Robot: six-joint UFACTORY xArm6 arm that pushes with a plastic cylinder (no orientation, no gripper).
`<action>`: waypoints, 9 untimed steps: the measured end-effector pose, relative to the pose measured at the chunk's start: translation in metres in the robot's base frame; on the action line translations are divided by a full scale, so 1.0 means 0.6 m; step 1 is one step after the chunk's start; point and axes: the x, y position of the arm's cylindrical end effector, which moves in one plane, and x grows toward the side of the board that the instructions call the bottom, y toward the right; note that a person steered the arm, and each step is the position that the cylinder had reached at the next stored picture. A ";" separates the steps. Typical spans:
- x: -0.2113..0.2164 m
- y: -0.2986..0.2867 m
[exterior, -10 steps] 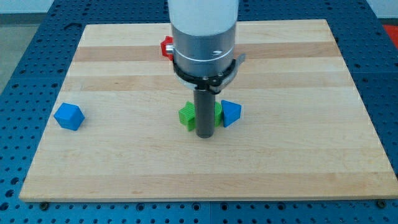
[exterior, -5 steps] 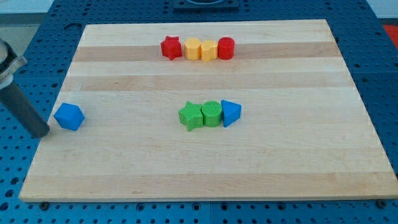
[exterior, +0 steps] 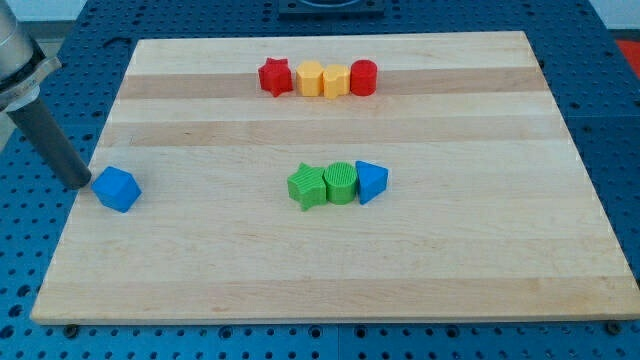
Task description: Slide blue cube to the green star
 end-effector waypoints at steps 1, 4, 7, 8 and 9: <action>0.013 0.001; 0.060 0.074; -0.003 0.013; -0.010 0.045; 0.021 0.095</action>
